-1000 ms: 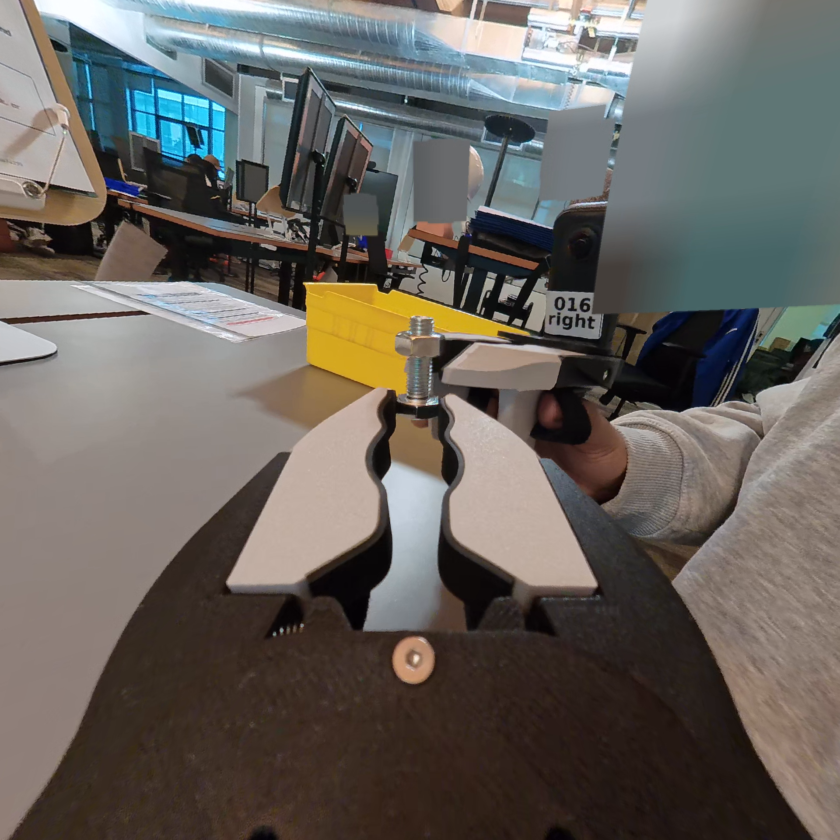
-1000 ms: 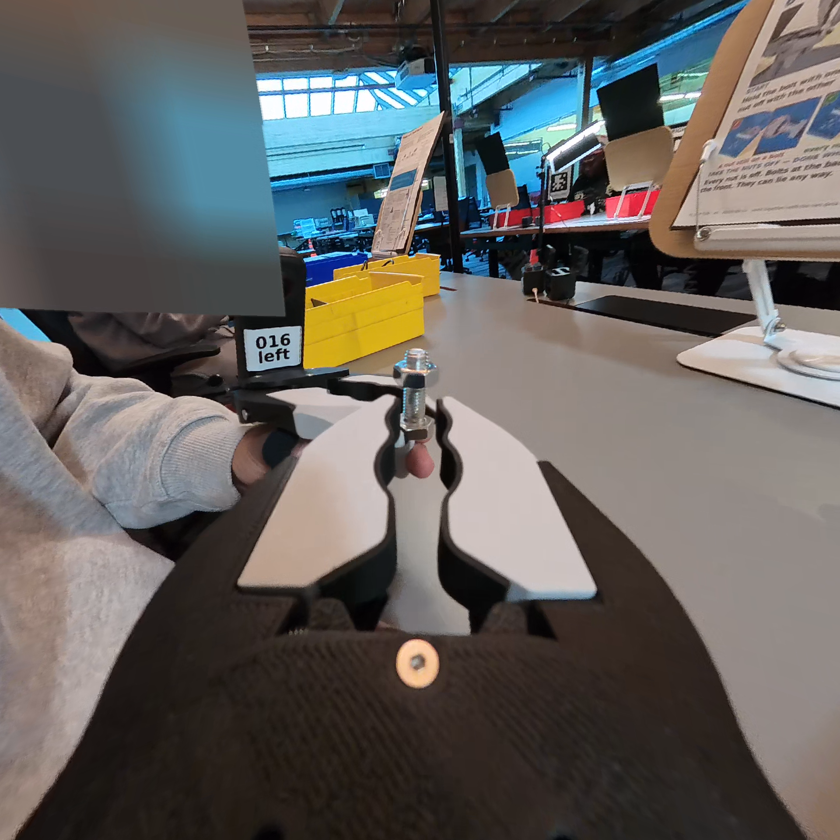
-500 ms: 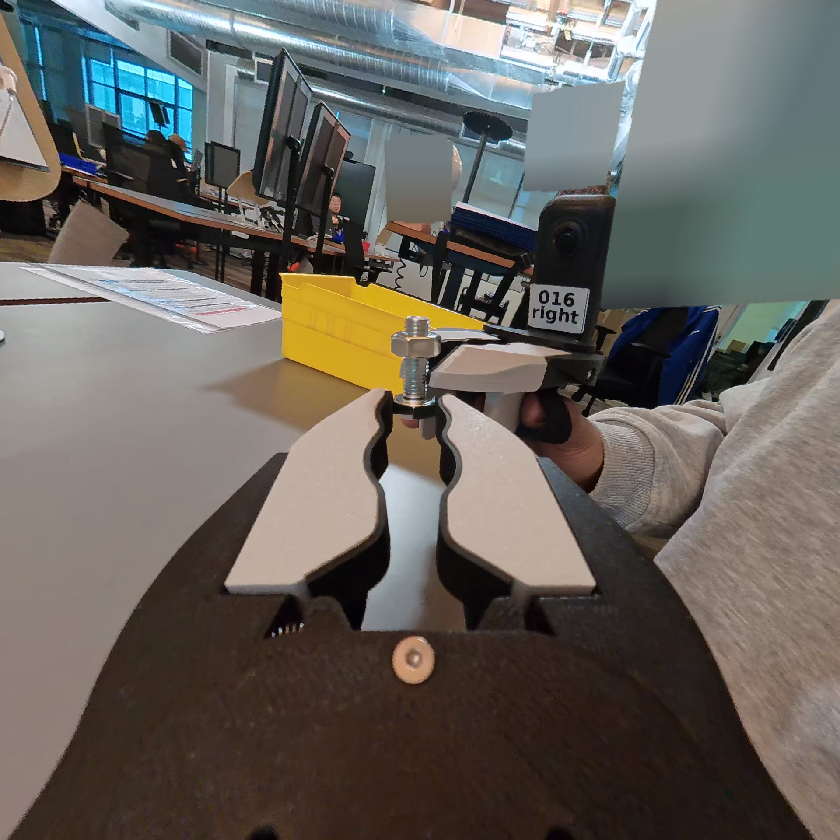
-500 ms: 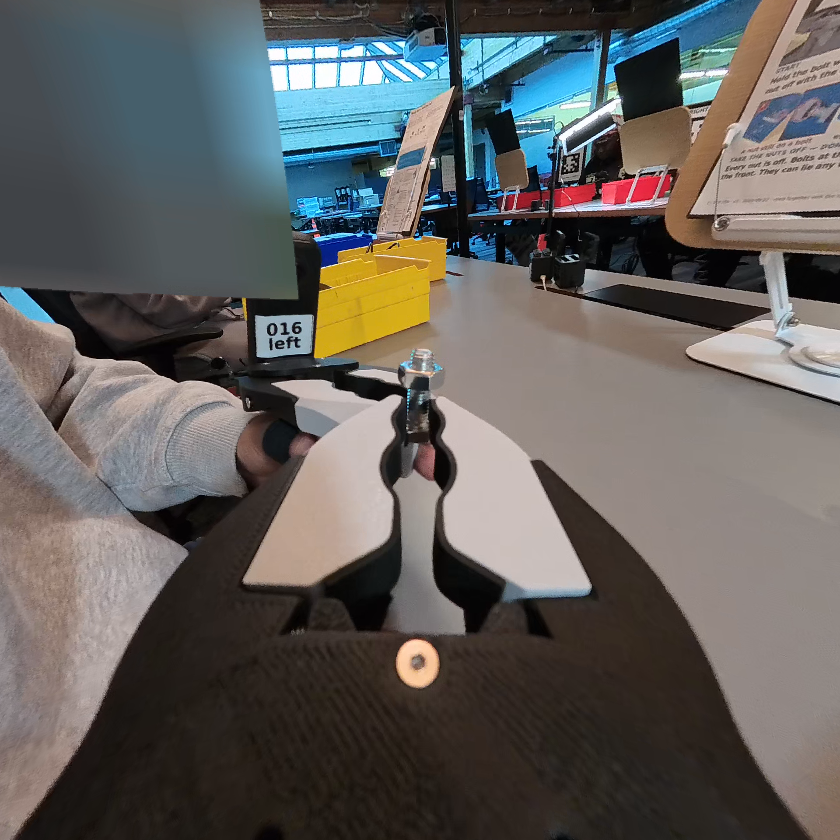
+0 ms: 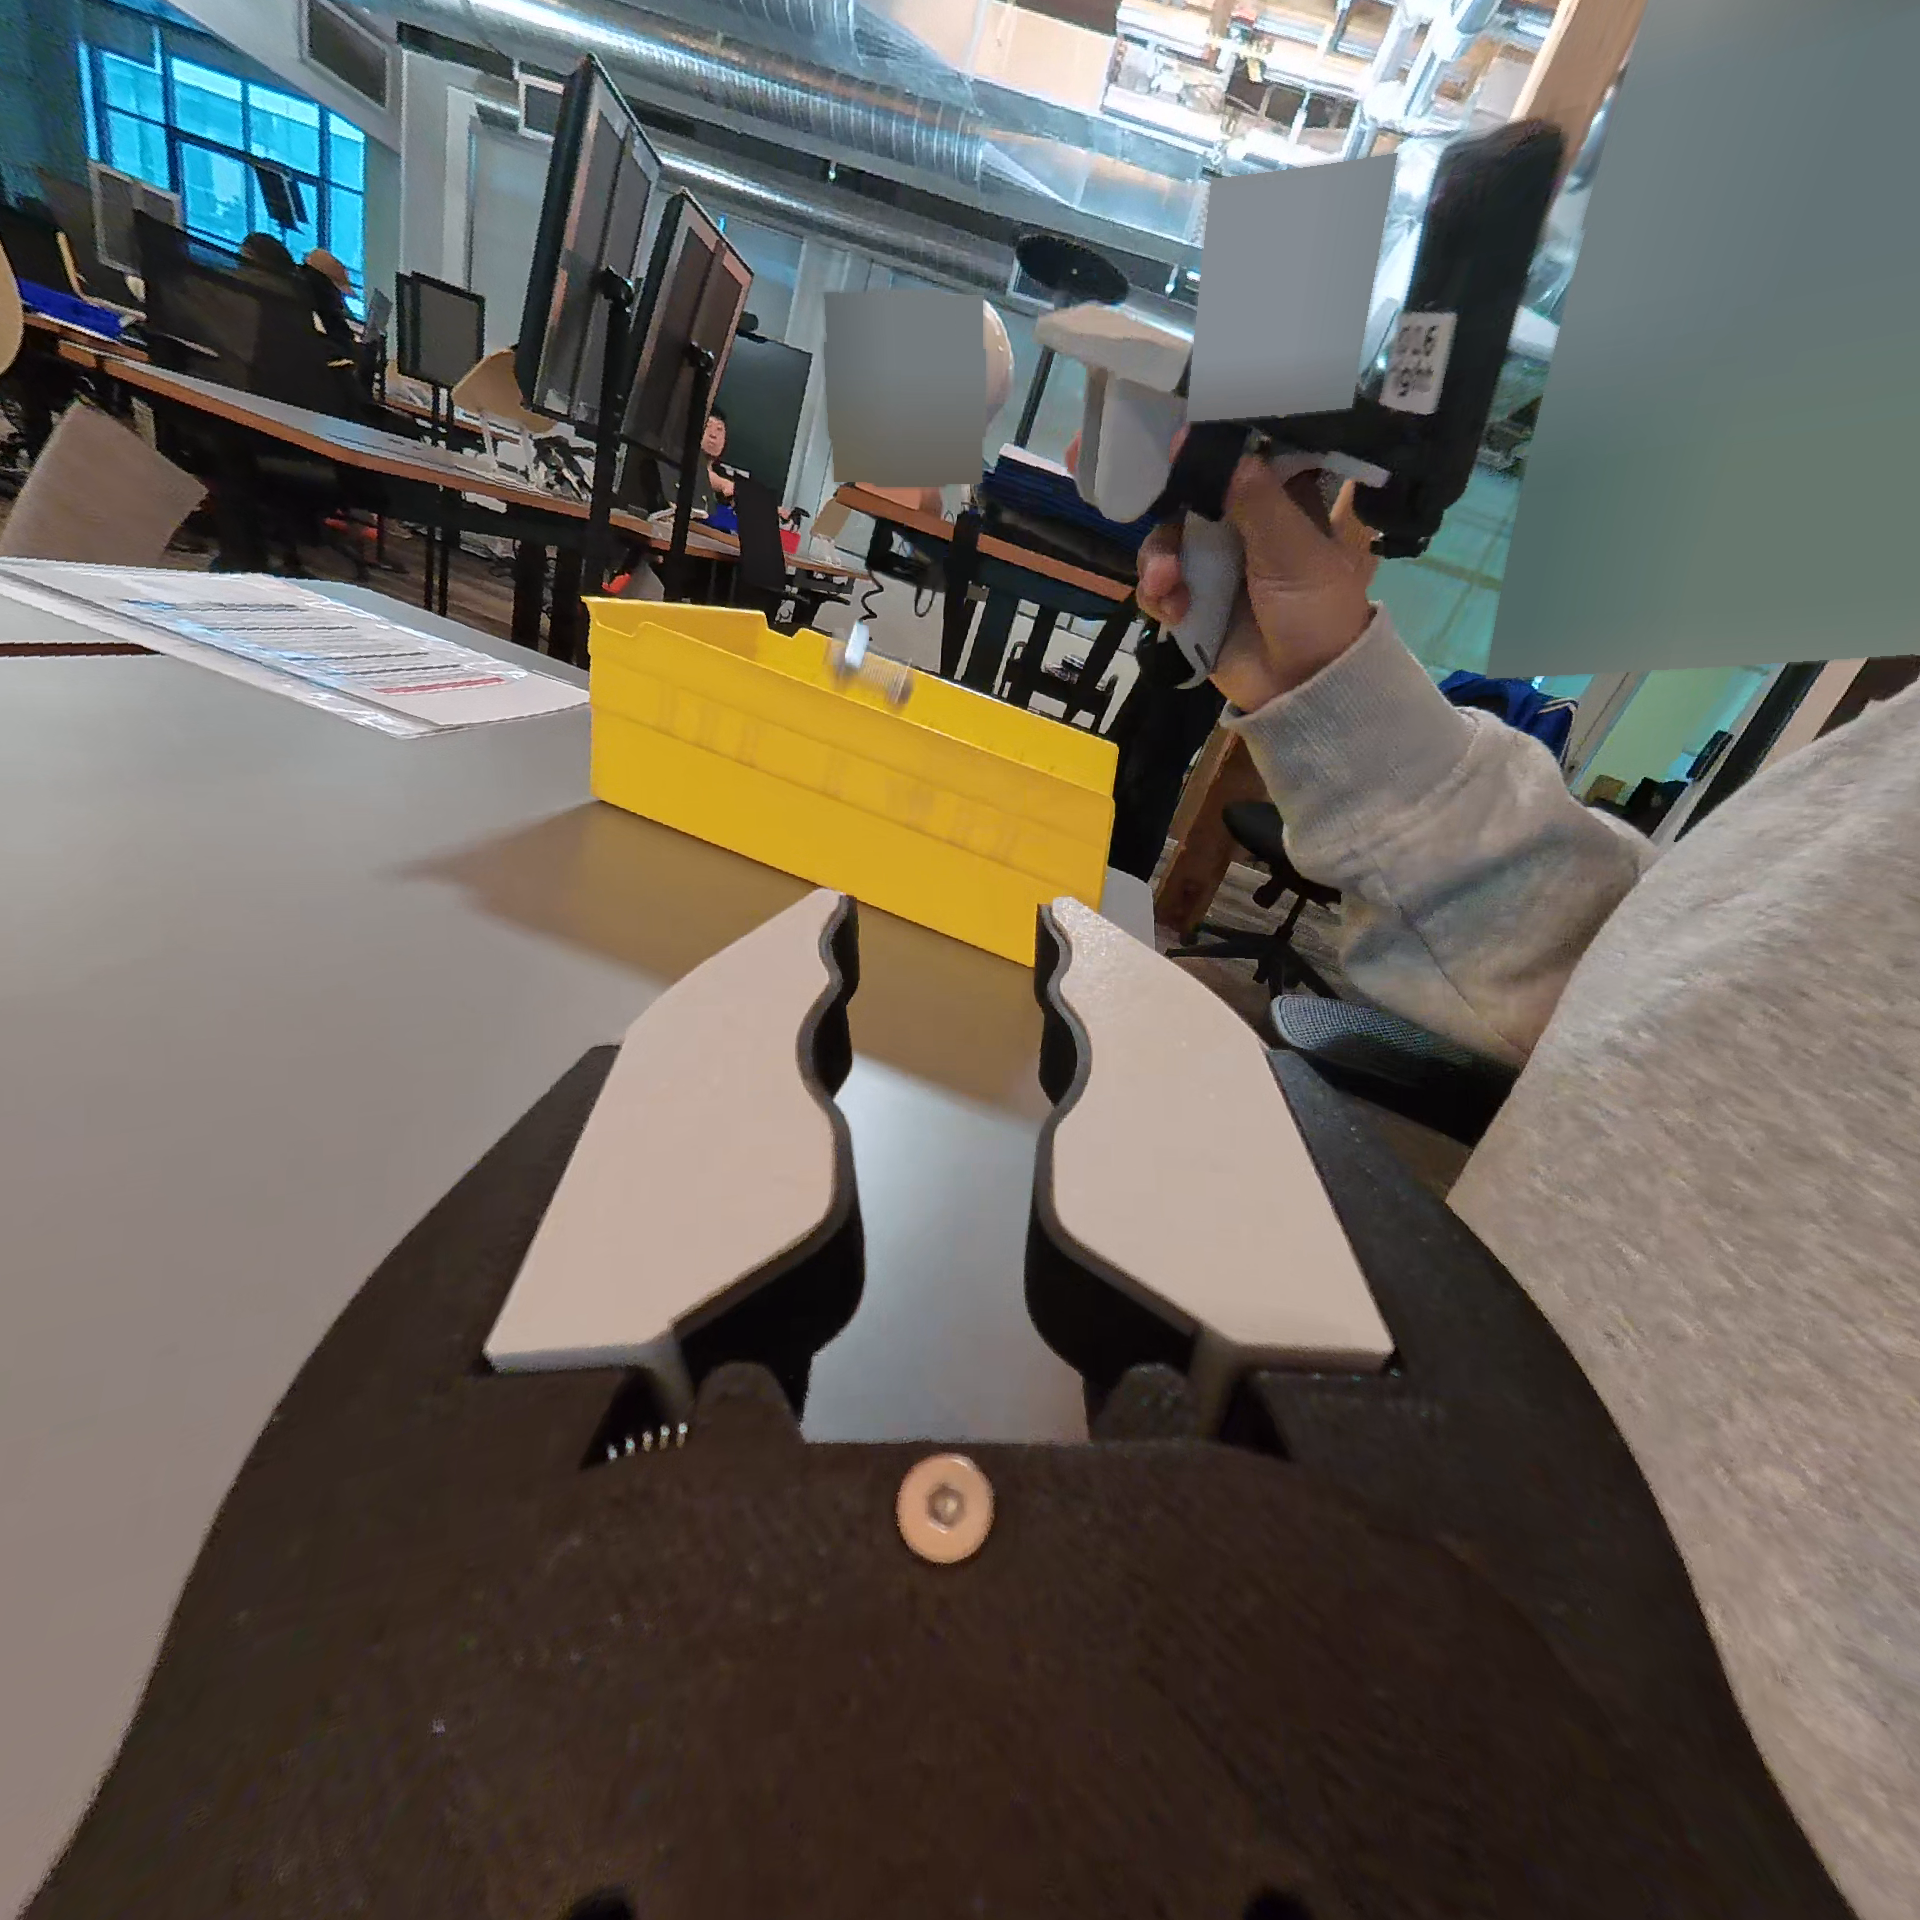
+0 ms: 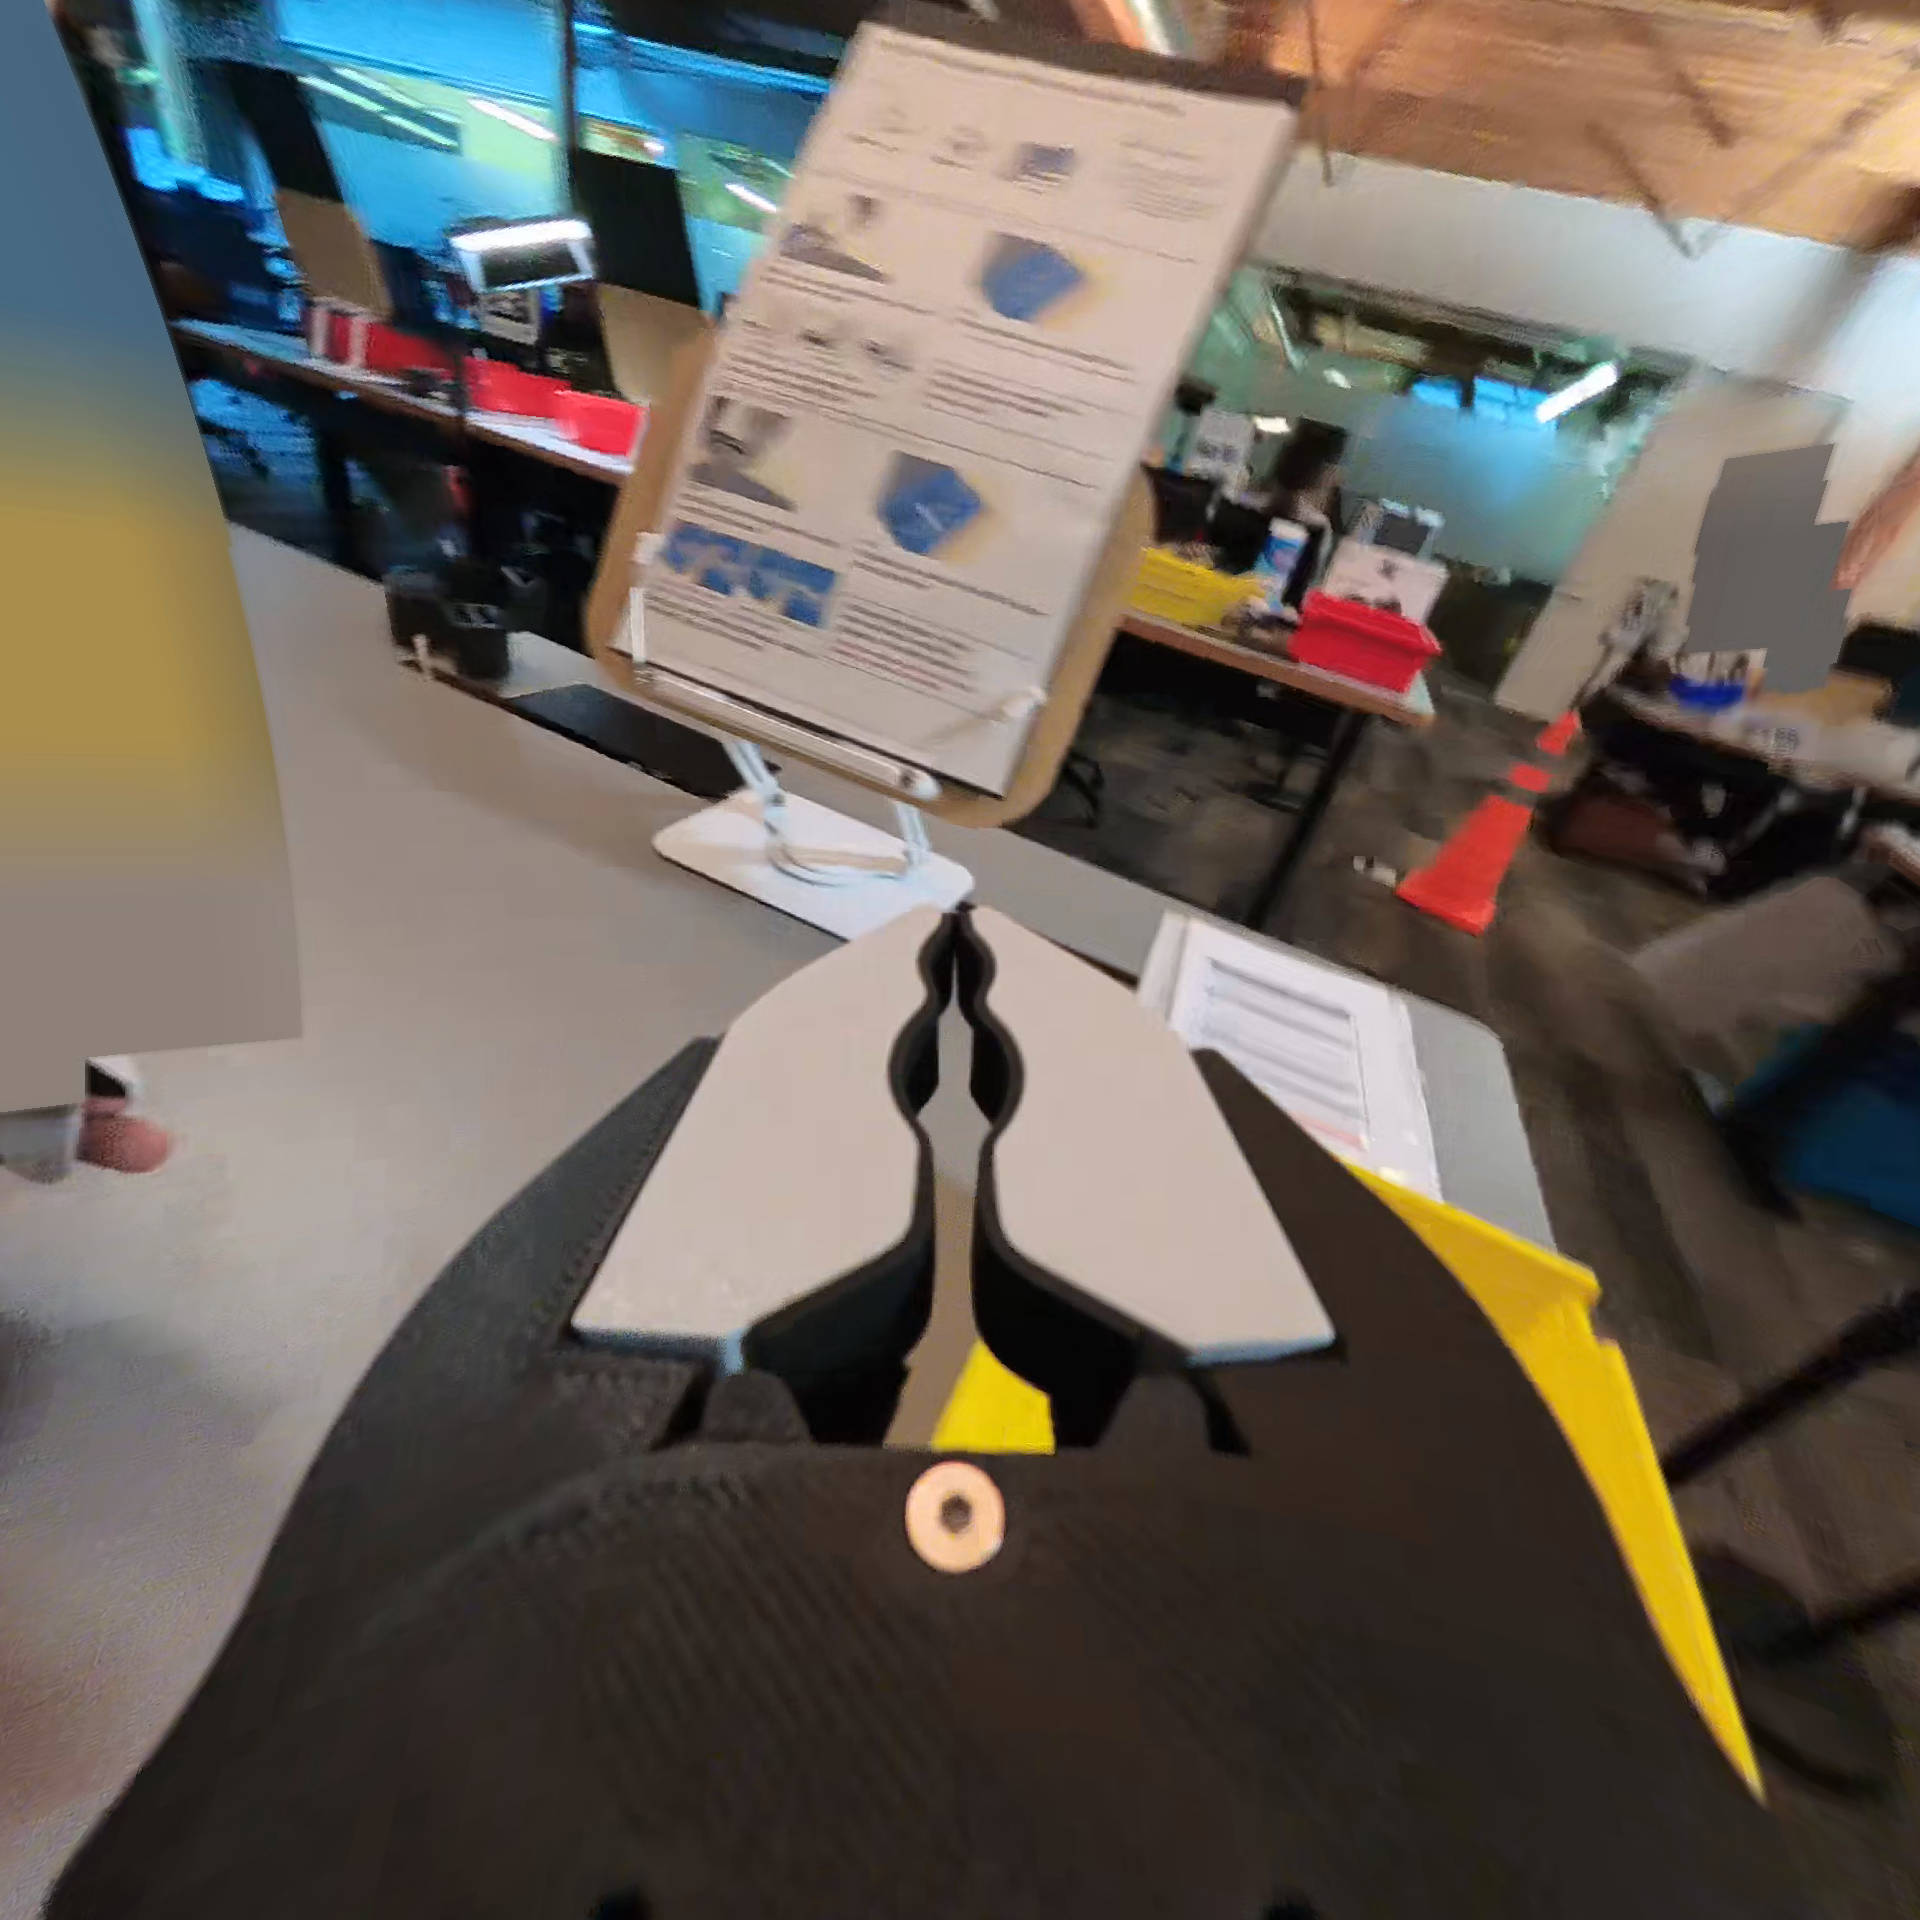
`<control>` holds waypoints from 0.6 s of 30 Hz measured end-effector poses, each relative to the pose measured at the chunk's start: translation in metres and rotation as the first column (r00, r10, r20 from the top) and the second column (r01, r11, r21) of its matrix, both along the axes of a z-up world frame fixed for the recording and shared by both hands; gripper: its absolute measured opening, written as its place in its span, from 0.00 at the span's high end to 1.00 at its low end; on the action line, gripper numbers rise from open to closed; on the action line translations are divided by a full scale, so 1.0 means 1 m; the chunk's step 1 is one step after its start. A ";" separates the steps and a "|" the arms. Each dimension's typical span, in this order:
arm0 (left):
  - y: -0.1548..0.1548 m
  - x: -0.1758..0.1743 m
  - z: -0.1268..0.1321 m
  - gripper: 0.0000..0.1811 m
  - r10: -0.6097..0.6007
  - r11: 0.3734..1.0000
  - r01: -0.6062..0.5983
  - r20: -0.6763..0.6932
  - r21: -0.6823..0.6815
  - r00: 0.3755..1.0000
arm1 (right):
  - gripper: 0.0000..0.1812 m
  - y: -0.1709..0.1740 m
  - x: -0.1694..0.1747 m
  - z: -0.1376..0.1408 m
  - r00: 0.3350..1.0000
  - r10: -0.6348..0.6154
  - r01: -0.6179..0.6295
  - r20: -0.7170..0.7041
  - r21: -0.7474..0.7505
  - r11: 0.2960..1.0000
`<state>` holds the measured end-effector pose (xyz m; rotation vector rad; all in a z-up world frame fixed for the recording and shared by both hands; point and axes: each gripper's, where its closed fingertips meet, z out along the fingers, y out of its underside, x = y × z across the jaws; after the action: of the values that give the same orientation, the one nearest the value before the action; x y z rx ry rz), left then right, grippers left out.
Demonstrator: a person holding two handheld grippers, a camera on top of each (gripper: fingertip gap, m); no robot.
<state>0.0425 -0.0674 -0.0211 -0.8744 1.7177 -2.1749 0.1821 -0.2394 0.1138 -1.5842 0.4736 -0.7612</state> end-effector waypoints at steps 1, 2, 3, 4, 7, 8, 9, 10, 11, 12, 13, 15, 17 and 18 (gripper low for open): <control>0.000 0.000 0.000 0.82 -0.001 1.000 0.001 -0.001 -0.001 1.000 | 1.00 -0.017 0.011 -0.006 0.998 -0.024 0.026 -0.057 0.024 0.999; -0.001 0.000 0.000 0.82 -0.001 1.000 0.001 -0.007 -0.005 1.000 | 1.00 -0.034 0.022 -0.017 0.992 -0.057 0.061 -0.112 0.036 0.997; -0.002 0.001 -0.002 0.83 0.004 1.000 -0.004 -0.019 -0.007 1.000 | 1.00 -0.047 0.033 -0.031 0.981 -0.080 0.087 -0.175 0.032 0.996; -0.003 0.002 -0.004 0.83 0.008 1.000 -0.008 -0.030 -0.002 1.000 | 1.00 -0.058 0.039 -0.043 0.969 -0.090 0.101 -0.231 0.036 0.994; -0.003 0.002 -0.005 0.83 0.006 1.000 -0.005 -0.022 0.023 1.000 | 1.00 -0.077 0.048 -0.051 0.953 -0.066 0.108 -0.297 0.125 0.986; -0.002 0.003 -0.005 0.84 0.009 1.000 -0.009 -0.022 0.020 1.000 | 1.00 -0.080 0.047 -0.048 0.950 -0.056 0.105 -0.307 0.145 0.984; -0.002 0.003 -0.006 0.84 0.008 1.000 -0.008 -0.029 0.013 1.000 | 1.00 -0.081 0.045 -0.043 0.954 -0.049 0.101 -0.297 0.161 0.982; -0.002 0.004 -0.006 0.84 0.008 1.000 -0.008 -0.039 0.008 0.999 | 1.00 -0.080 0.042 -0.040 0.958 -0.042 0.092 -0.284 0.166 0.982; -0.002 0.005 -0.007 0.84 0.007 1.000 -0.007 -0.047 0.004 0.999 | 1.00 -0.077 0.040 -0.038 0.960 -0.032 0.080 -0.277 0.161 0.984; -0.002 0.005 -0.007 0.84 0.006 1.000 -0.006 -0.053 0.003 0.999 | 1.00 -0.071 0.038 -0.038 0.962 -0.016 0.060 -0.274 0.154 0.986; -0.001 0.006 -0.008 0.84 0.009 1.000 -0.008 -0.058 0.002 0.998 | 1.00 -0.064 0.035 -0.039 0.962 0.006 0.036 -0.274 0.147 0.989; 0.001 0.008 -0.008 0.85 0.026 1.000 -0.026 -0.068 -0.004 0.997 | 1.00 -0.042 0.027 -0.042 0.957 0.061 -0.026 -0.284 0.127 0.992; 0.002 0.011 -0.008 0.85 0.042 0.999 -0.044 -0.080 -0.015 0.996 | 1.00 -0.013 0.019 -0.047 0.948 0.122 -0.107 -0.295 0.064 0.992; 0.002 0.011 -0.008 0.85 0.044 0.999 -0.046 -0.084 -0.020 0.996 | 0.96 0.002 0.017 -0.051 0.942 0.139 -0.145 -0.304 0.004 0.989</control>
<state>0.0538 -0.0651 -0.0295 -1.0123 1.6979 -2.1606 0.1996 -0.2373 0.0632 -1.7417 0.5679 -0.4130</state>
